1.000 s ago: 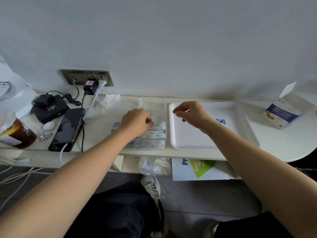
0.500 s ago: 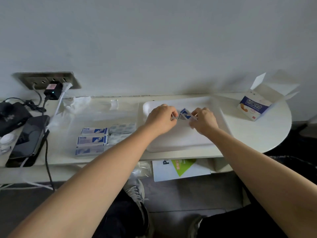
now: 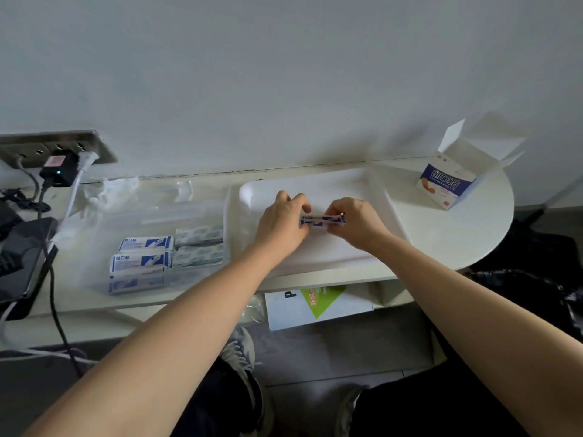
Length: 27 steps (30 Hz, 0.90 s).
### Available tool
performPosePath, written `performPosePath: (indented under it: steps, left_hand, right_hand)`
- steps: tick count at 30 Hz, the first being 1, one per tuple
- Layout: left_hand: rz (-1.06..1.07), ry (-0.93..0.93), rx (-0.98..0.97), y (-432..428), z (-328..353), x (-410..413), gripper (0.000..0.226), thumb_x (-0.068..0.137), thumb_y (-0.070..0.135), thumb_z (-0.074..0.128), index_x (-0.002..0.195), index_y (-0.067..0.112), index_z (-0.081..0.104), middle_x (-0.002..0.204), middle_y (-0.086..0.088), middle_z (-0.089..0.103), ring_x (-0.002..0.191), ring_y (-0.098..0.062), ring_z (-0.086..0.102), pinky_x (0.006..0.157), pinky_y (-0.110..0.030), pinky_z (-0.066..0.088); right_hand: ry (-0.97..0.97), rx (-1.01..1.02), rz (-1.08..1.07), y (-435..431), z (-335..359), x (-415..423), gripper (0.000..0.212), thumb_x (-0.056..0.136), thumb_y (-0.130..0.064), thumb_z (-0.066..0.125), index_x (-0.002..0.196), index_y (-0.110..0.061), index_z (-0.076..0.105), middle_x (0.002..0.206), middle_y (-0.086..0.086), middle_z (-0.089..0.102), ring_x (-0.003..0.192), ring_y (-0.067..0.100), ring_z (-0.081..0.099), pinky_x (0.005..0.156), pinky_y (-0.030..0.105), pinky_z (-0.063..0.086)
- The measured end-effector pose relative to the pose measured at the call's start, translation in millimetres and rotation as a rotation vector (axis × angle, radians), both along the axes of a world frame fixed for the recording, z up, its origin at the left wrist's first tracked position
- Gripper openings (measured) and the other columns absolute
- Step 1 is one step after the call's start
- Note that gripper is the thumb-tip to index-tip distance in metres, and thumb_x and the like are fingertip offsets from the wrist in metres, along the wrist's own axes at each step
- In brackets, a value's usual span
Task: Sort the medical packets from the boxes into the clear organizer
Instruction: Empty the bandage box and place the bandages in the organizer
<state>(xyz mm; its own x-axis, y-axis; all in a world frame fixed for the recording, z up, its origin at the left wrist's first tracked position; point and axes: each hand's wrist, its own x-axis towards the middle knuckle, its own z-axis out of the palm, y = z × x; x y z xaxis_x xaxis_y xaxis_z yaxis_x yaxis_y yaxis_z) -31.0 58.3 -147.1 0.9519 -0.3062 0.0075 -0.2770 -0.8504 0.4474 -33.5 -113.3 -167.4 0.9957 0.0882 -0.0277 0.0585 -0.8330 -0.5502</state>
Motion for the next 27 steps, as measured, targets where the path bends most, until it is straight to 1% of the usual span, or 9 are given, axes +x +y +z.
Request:
performPosePath:
  steps: [4, 8, 10, 12, 15, 18, 21, 24, 27]
  left_hand:
    - [-0.008, 0.051, 0.014, -2.4, -4.8, -5.5, 0.022, 0.085, 0.019, 0.058, 0.107, 0.02, 0.063, 0.103, -0.009, 0.051, 0.089, -0.032, 0.059, 0.079, -0.034, 0.049]
    - [0.015, 0.038, -0.002, -2.8, -8.2, -3.6, 0.025, 0.089, 0.021, 0.057, 0.112, 0.018, 0.064, 0.104, -0.009, 0.047, 0.09, -0.033, 0.058, 0.076, -0.031, 0.045]
    - [0.015, 0.028, -0.026, -2.9, -9.9, -2.0, 0.02, 0.092, 0.02, 0.055, 0.109, 0.018, 0.066, 0.099, -0.007, 0.044, 0.088, -0.03, 0.057, 0.073, -0.027, 0.04]
    - [0.013, 0.011, -0.042, -3.3, -11.8, 0.0, 0.018, 0.093, 0.017, 0.055, 0.105, 0.017, 0.069, 0.1, -0.009, 0.047, 0.086, -0.029, 0.056, 0.071, -0.025, 0.037]
    - [0.01, -0.015, -0.047, -3.8, -12.9, 1.5, 0.02, 0.093, 0.016, 0.055, 0.105, 0.016, 0.071, 0.1, -0.01, 0.053, 0.086, -0.028, 0.056, 0.069, -0.024, 0.034]
    - [0.004, -0.006, -0.035, -3.9, -13.8, 2.0, 0.021, 0.093, 0.015, 0.055, 0.106, 0.017, 0.071, 0.097, -0.009, 0.055, 0.086, -0.027, 0.056, 0.069, -0.024, 0.034]
    - [-0.007, 0.011, -0.029, -4.4, -15.4, 0.8, 0.021, 0.092, 0.015, 0.054, 0.102, 0.019, 0.072, 0.091, -0.004, 0.05, 0.085, -0.027, 0.056, 0.067, -0.025, 0.032]
    - [-0.023, 0.022, -0.014, -4.6, -16.8, -0.4, 0.022, 0.092, 0.015, 0.054, 0.103, 0.019, 0.072, 0.093, -0.007, 0.054, 0.086, -0.028, 0.057, 0.068, -0.026, 0.034]
    - [-0.016, 0.028, -0.014, -4.8, -17.7, -0.3, 0.024, 0.091, 0.014, 0.053, 0.107, 0.018, 0.071, 0.098, -0.009, 0.056, 0.09, -0.029, 0.057, 0.071, -0.024, 0.034]
  right_hand:
    - [-0.031, 0.023, 0.001, -4.3, -1.8, -5.1, 0.022, 0.073, -0.016, 0.076, 0.094, -0.02, 0.07, 0.092, -0.001, 0.06, 0.085, 0.015, 0.052, 0.072, 0.031, 0.043]
    - [-0.123, 0.061, -0.023, -14.0, -0.3, -6.5, 0.02, 0.077, -0.02, 0.076, 0.096, -0.023, 0.07, 0.091, -0.004, 0.057, 0.069, 0.003, 0.045, 0.064, 0.025, 0.036]
    - [-0.119, 0.085, -0.012, -17.2, 1.5, -6.5, 0.013, 0.079, -0.021, 0.074, 0.092, -0.023, 0.071, 0.086, -0.004, 0.061, 0.064, 0.003, 0.046, 0.063, 0.026, 0.039]
    - [-0.087, 0.102, -0.005, -18.0, 3.6, -7.0, 0.006, 0.082, -0.024, 0.071, 0.087, -0.022, 0.073, 0.082, -0.004, 0.064, 0.06, 0.005, 0.049, 0.061, 0.025, 0.039]
    - [-0.076, 0.125, -0.032, -18.7, 4.4, -8.2, 0.012, 0.088, -0.025, 0.064, 0.087, -0.019, 0.075, 0.083, -0.001, 0.067, 0.061, 0.007, 0.052, 0.056, 0.019, 0.036]
    - [-0.04, 0.123, -0.019, -21.2, 2.2, -8.6, 0.019, 0.093, -0.023, 0.058, 0.099, -0.017, 0.075, 0.093, 0.002, 0.066, 0.072, 0.012, 0.054, 0.063, 0.021, 0.037]
    - [-0.001, 0.092, -0.024, -22.8, -3.1, -7.5, 0.026, 0.096, -0.02, 0.051, 0.11, -0.019, 0.072, 0.097, -0.001, 0.053, 0.081, 0.014, 0.05, 0.071, 0.023, 0.036]
    - [0.019, 0.116, -0.071, -24.0, -5.5, -7.6, 0.032, 0.095, -0.018, 0.045, 0.116, -0.022, 0.069, 0.098, -0.001, 0.047, 0.082, 0.013, 0.048, 0.073, 0.024, 0.036]
    - [-0.081, 0.138, -0.108, -26.2, -3.7, -11.1, 0.035, 0.093, -0.025, 0.049, 0.125, -0.026, 0.061, 0.104, -0.005, 0.049, 0.079, 0.008, 0.048, 0.074, 0.022, 0.036]
